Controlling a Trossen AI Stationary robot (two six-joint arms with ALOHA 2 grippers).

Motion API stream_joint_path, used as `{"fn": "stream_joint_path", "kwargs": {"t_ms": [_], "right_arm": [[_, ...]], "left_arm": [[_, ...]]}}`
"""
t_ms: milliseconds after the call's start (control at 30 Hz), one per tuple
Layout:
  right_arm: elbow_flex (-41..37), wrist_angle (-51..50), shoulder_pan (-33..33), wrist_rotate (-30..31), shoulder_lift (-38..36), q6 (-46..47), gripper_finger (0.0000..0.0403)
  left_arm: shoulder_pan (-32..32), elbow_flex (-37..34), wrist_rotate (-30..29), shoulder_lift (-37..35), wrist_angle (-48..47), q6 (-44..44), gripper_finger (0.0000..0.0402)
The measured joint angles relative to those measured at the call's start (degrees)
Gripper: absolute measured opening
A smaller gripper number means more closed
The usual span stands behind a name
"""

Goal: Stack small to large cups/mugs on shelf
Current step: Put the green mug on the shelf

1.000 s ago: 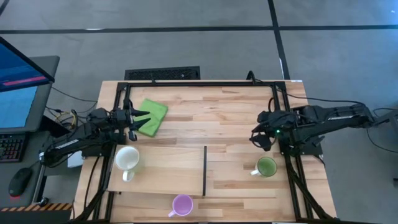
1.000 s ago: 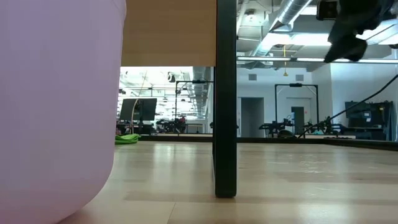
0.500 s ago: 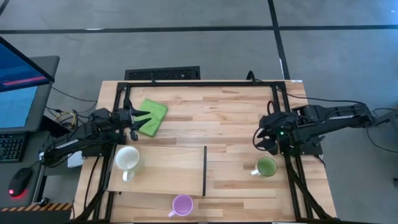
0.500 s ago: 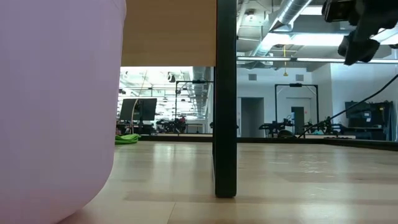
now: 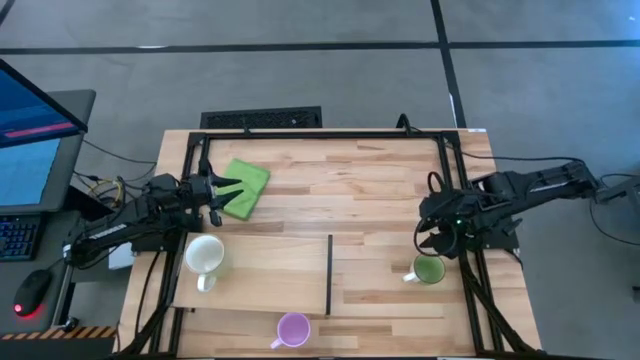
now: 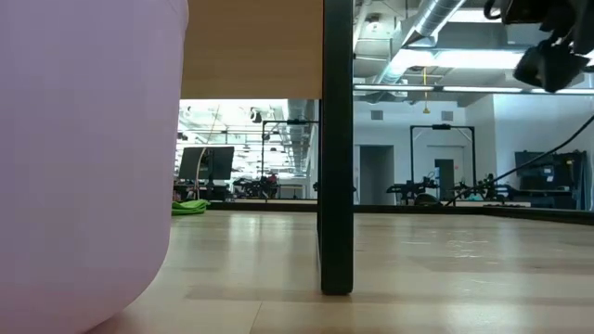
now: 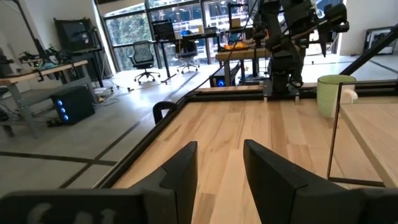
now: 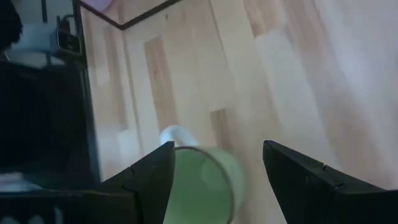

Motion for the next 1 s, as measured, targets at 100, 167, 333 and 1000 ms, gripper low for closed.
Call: {"fn": "stream_joint_path", "kwargs": {"t_ms": [100,167,333,1000], "right_arm": [[0.0,-0.66,2.38,-0.03,0.0,8.65,0.0265],[0.0,-1.0,4.24,-0.04,0.0,13.27,0.0265],[0.0,-0.95,9.14,-0.01,0.0,23.56,0.0265],[0.0,-4.04,21.71,5.22,3.12,54.3,0.0265]], "left_arm": [[0.0,0.0,0.0,0.0,0.0,-0.02,0.0122],[0.0,0.0,0.0,0.0,0.0,-0.02,0.0122],[0.0,0.02,0.0,0.0,-0.87,-0.06,0.0122],[-0.02,0.02,0.02,0.02,-1.31,0.0,0.0122]]}}
